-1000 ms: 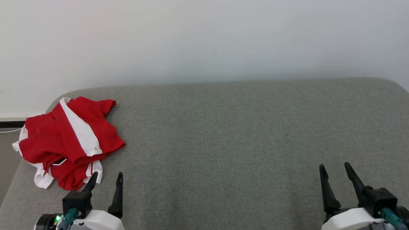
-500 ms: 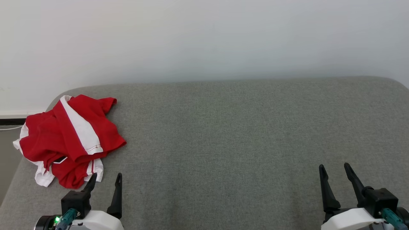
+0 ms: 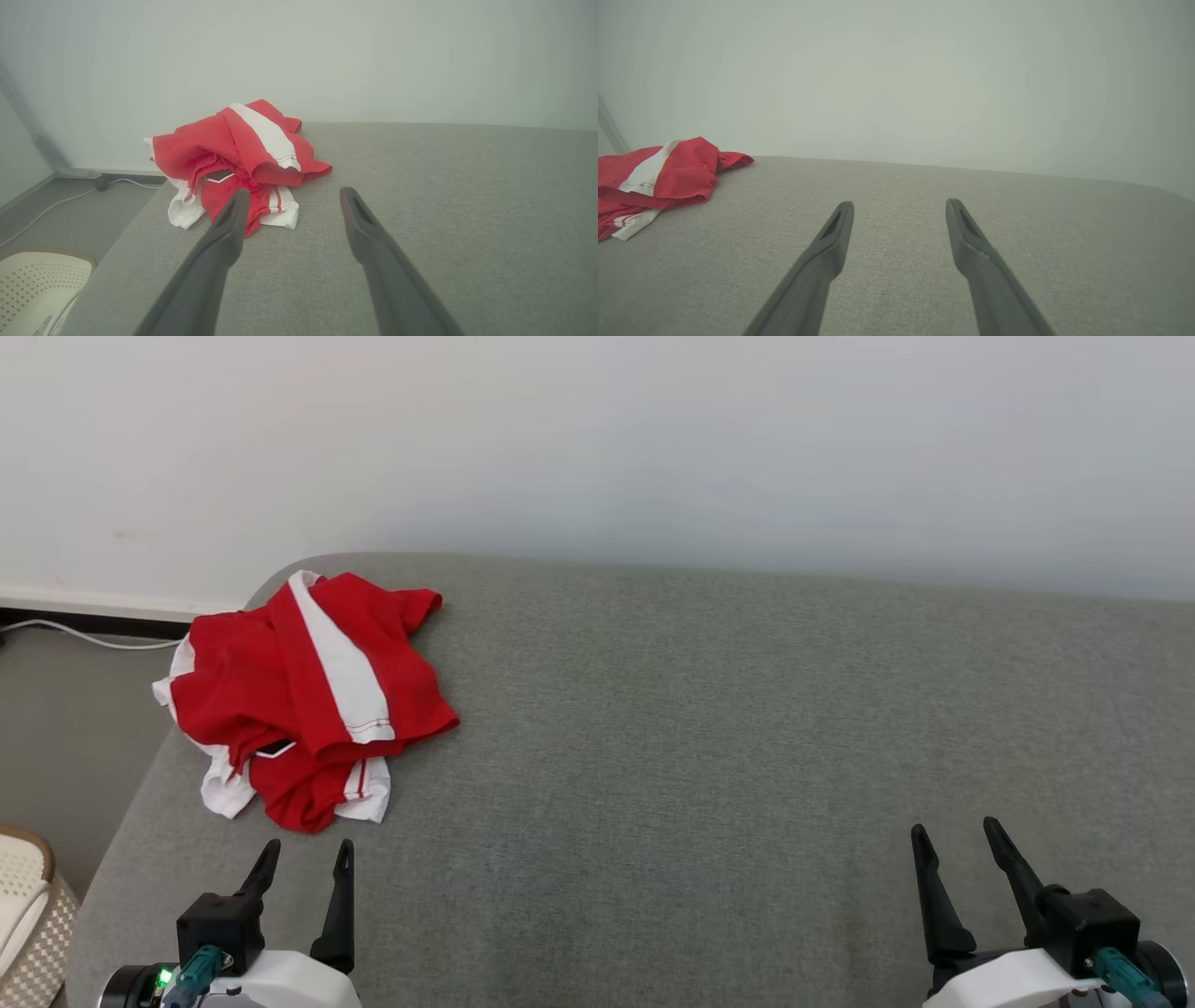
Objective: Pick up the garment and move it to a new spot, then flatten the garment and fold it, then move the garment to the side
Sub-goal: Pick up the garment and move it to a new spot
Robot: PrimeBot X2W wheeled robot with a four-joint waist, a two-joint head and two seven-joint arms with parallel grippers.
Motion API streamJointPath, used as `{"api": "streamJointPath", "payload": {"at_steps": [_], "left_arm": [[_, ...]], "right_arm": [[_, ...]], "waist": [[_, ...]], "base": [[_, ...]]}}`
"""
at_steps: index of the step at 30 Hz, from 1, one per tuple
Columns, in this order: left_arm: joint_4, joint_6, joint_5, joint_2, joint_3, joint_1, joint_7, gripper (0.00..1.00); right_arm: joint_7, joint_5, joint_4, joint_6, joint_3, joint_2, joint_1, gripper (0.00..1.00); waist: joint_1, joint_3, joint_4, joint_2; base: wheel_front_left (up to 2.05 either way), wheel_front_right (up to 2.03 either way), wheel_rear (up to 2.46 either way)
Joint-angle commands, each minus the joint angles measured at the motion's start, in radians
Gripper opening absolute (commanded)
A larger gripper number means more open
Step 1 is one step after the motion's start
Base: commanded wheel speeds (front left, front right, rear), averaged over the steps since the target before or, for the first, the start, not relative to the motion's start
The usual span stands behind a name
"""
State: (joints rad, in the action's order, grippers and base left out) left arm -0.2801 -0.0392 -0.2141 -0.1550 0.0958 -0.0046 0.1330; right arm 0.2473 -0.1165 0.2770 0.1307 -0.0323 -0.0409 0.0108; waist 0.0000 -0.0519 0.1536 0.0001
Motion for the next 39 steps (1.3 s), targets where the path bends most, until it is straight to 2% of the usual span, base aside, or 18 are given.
{"api": "streamJointPath", "payload": {"at_steps": [1,10,18,25,39], "left_arm": [[0.031,-0.01,-0.007,-0.018,-0.034,-0.051,0.012,1.0],[0.04,-0.028,-0.028,-0.01,-0.042,-0.032,0.012,1.0],[0.041,-0.034,-0.045,-0.01,-0.047,-0.023,0.012,1.0],[0.043,-0.038,-0.049,-0.014,-0.041,-0.021,0.011,1.0],[0.048,-0.042,-0.059,-0.017,-0.03,-0.02,0.013,1.0]], "right_arm": [[0.015,-0.004,-0.019,0.0,-0.031,-0.009,0.028,1.0],[0.015,-0.033,-0.014,0.0,-0.078,-0.009,0.029,1.0],[0.015,-0.057,-0.015,0.0,-0.089,-0.009,0.025,1.0],[0.015,-0.06,-0.013,0.0,-0.09,-0.009,0.025,1.0],[0.015,-0.064,-0.013,0.0,-0.104,-0.009,0.029,1.0]], "waist": [[0.0,0.002,0.041,-0.0001],[0.0,-0.004,0.147,-0.0001],[0.0,-0.007,0.21,-0.0001],[0.0,-0.006,0.237,-0.0001],[0.0,0.001,0.24,-0.0001]], "base": [[0.0,0.0,0.0],[0.0,0.0,0.0],[0.0,0.0,0.0],[0.0,0.0,0.0],[0.0,0.0,0.0]]}}
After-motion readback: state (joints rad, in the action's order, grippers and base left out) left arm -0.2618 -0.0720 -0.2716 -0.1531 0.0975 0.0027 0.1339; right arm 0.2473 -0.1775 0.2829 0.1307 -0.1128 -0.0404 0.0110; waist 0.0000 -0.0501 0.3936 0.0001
